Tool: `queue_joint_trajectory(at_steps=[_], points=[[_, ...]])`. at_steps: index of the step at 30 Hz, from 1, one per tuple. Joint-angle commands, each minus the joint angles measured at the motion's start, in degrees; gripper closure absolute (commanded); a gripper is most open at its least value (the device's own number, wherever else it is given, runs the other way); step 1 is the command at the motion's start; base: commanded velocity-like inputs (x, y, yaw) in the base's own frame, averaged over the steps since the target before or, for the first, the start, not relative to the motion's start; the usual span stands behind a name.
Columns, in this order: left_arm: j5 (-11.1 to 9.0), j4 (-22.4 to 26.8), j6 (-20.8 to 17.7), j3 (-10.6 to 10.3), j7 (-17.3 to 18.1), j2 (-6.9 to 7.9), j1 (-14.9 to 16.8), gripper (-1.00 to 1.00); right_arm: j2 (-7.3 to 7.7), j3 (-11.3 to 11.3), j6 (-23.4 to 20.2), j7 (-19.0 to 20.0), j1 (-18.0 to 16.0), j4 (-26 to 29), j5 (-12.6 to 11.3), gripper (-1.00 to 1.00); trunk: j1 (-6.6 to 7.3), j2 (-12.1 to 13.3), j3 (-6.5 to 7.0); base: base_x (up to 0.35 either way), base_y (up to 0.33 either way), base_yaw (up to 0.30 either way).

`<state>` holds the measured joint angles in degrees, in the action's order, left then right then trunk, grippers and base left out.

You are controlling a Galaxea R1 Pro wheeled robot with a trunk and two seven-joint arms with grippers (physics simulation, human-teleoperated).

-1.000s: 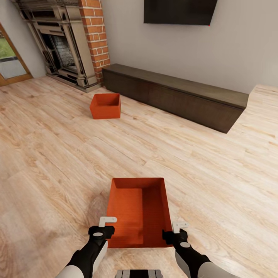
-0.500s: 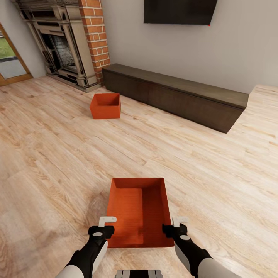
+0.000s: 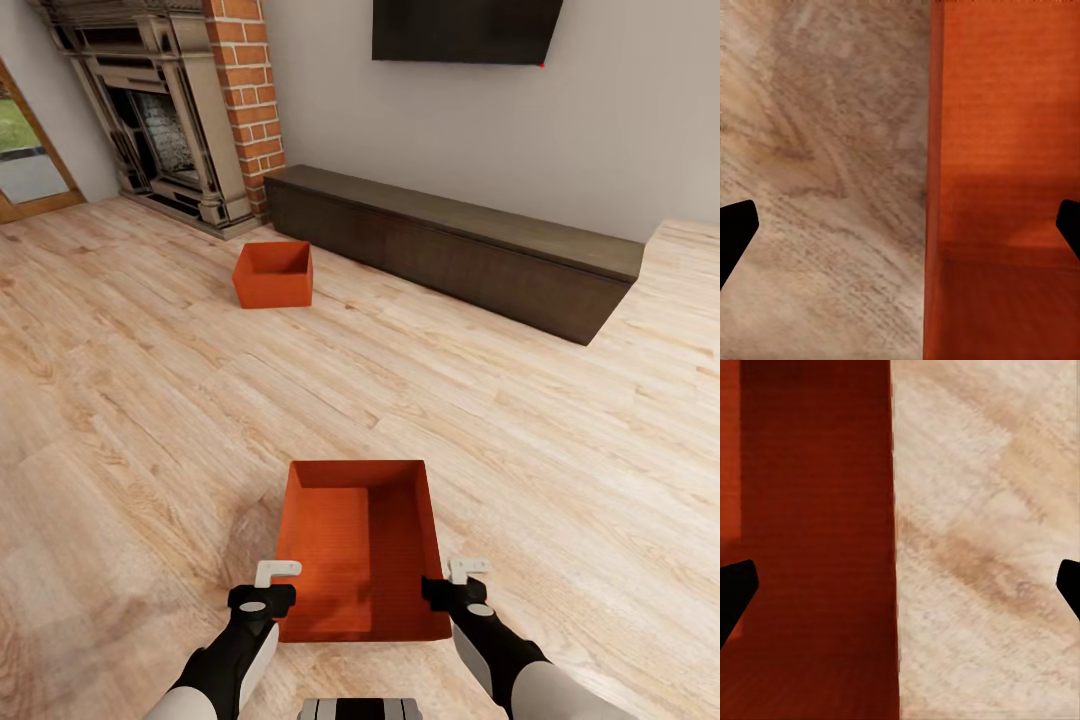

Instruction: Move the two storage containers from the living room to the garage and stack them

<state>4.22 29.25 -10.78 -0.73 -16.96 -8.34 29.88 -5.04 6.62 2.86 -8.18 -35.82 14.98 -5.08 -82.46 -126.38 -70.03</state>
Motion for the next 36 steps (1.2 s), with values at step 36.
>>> queue_joint_trajectory(at_steps=[36], points=[[0.35,3.07,-0.14,-0.05,-0.44,0.08,0.00,-1.00,-0.14,0.06,0.21,0.10,-0.04,-0.30,-0.55,-1.00,-1.97,-3.62,-1.65,0.000,0.000,0.000]])
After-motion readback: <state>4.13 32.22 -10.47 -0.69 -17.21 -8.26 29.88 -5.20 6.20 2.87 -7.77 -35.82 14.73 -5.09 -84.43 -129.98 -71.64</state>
